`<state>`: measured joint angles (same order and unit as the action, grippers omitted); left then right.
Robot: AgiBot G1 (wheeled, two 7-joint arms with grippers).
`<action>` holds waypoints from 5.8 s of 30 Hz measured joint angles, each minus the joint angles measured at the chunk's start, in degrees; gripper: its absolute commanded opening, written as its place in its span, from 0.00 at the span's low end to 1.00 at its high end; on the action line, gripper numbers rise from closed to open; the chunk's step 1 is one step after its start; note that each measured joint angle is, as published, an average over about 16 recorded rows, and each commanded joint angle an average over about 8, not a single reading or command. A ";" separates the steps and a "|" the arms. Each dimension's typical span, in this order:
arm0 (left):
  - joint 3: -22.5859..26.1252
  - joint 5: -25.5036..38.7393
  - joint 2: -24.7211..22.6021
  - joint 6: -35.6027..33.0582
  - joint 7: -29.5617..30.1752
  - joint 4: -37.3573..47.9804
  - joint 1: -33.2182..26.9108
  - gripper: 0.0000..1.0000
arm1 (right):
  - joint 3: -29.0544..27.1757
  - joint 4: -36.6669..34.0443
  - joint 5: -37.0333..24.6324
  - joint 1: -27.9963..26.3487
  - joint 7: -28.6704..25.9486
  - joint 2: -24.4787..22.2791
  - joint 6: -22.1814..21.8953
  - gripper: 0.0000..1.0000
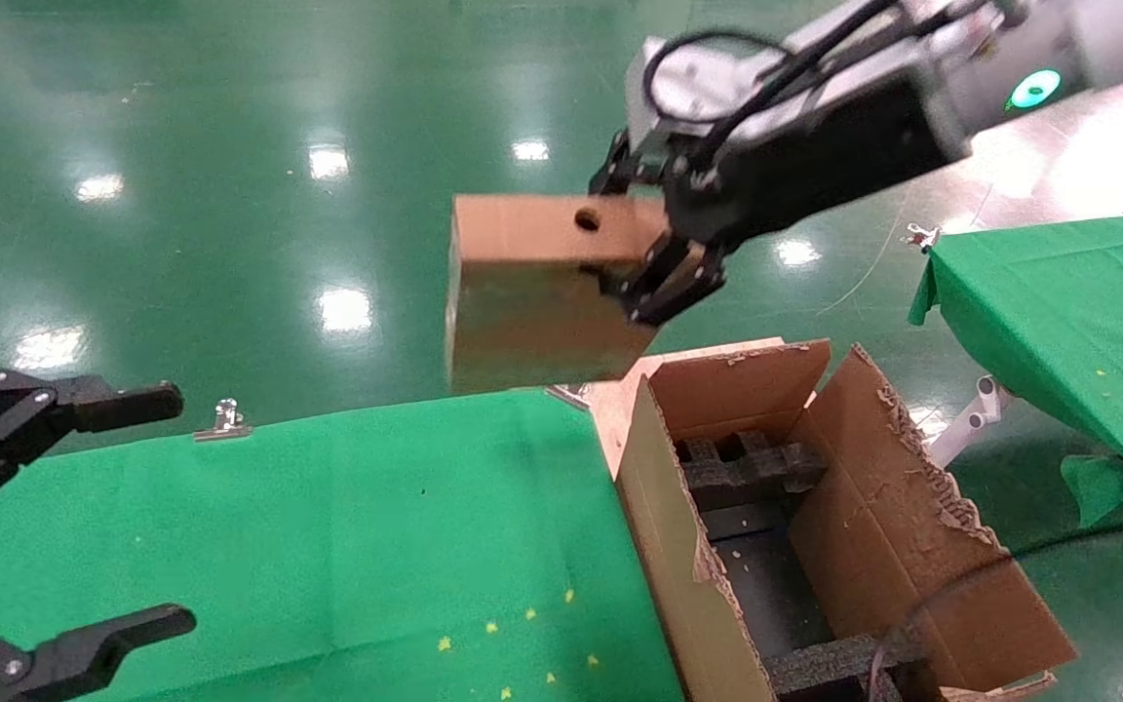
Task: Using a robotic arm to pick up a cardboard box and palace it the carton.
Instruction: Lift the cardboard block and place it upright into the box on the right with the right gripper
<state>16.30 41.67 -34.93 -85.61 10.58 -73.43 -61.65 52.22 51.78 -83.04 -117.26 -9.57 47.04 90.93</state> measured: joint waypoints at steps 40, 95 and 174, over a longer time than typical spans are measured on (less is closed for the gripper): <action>0.12 -0.11 0.05 0.06 -0.07 0.03 -0.02 1.00 | 21.90 11.99 -2.68 -8.68 -18.96 -30.06 -3.02 0.00; 0.27 -0.20 0.09 0.10 -0.18 0.13 -0.08 1.00 | 33.34 25.81 -22.97 11.54 -86.57 -30.94 -32.54 0.00; 0.50 -0.35 0.18 0.20 -0.29 0.17 -0.12 1.00 | 40.97 7.76 -25.09 31.91 -94.43 -14.58 -50.68 1.00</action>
<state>16.80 41.32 -34.75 -85.41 10.29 -73.26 -61.77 93.19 59.54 -108.13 -85.36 -104.00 32.46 40.25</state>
